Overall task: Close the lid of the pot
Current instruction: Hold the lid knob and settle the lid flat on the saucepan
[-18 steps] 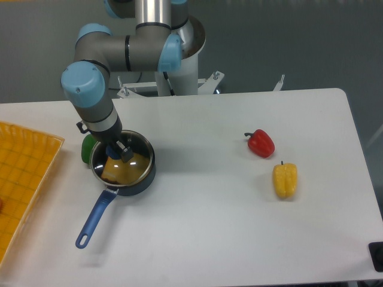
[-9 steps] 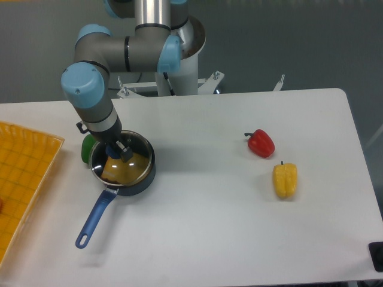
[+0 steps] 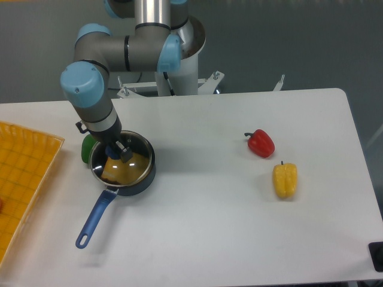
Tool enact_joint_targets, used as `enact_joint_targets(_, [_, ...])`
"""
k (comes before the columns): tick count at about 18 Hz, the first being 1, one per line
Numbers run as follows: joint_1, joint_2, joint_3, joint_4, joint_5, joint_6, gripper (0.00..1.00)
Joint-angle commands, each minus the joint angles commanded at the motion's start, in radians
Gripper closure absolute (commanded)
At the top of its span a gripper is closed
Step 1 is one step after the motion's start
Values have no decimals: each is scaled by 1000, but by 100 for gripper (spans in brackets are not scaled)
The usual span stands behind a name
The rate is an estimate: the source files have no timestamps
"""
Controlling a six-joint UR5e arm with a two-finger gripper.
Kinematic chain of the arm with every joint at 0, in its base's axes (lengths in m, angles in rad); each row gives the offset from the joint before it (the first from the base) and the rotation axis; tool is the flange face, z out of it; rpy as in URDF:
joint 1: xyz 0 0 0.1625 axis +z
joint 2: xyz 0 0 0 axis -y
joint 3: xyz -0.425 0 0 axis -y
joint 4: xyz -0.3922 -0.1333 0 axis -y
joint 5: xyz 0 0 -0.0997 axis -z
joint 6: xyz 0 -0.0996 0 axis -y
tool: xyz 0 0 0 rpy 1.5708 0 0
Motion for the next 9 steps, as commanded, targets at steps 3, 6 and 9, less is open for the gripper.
enact_joint_targets(3, [2,-2,0,0,0,5,43])
enact_joint_targets(6, [0,-3,-2,0,6,12,43])
enact_joint_targets(9, [0,-5,-2,0,9,18,43])
